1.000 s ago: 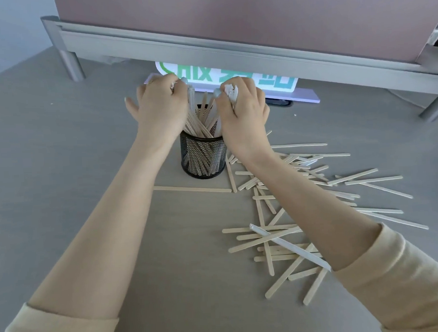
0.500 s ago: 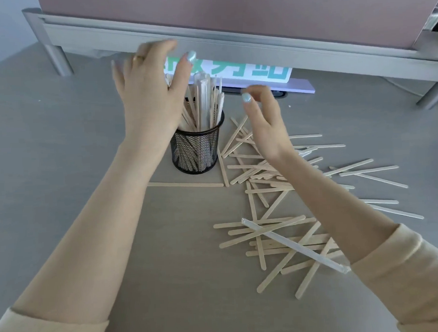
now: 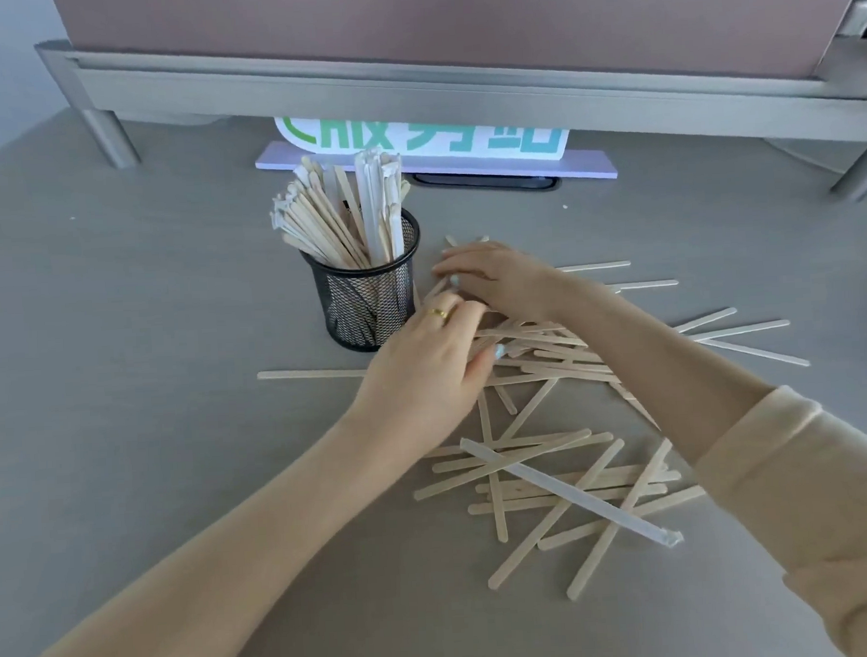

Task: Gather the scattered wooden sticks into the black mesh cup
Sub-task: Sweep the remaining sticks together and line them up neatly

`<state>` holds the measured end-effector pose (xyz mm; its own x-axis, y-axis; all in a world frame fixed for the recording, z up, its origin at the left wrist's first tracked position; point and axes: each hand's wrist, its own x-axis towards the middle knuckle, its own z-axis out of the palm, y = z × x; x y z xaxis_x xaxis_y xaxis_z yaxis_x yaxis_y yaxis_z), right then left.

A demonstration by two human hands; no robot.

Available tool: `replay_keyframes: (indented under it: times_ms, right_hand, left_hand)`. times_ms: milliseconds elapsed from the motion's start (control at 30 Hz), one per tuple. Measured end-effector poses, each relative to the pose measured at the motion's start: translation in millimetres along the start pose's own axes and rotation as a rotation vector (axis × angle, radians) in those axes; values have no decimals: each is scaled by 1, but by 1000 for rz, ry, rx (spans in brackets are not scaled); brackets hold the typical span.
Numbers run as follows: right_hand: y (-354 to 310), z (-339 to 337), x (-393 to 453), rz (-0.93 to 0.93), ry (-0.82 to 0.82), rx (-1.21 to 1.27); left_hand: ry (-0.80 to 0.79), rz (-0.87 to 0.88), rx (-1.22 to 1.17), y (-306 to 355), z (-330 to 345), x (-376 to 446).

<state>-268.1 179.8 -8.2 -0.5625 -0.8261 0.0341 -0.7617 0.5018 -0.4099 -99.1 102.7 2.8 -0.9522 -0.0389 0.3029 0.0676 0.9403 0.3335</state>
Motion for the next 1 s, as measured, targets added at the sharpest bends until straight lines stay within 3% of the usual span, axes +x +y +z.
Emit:
replay_keyframes:
  times_ms: [267, 467, 600, 767, 1000]
  right_hand:
    - [10, -9, -60, 90, 65, 39]
    - [6, -12, -106, 122, 135, -10]
    - [30, -23, -127, 370, 282, -118]
    - [49, -24, -158, 681, 222, -169]
    - [23, -9, -173, 592, 178, -127]
  left_hand:
    - [-174, -166, 129, -5, 18, -4]
    - [-189, -86, 79, -1, 23, 5]
    - [-218, -21, -18, -3, 16, 1]
    - [-247, -3, -133, -18, 13, -4]
    - [-197, -57, -145, -21, 1, -23]
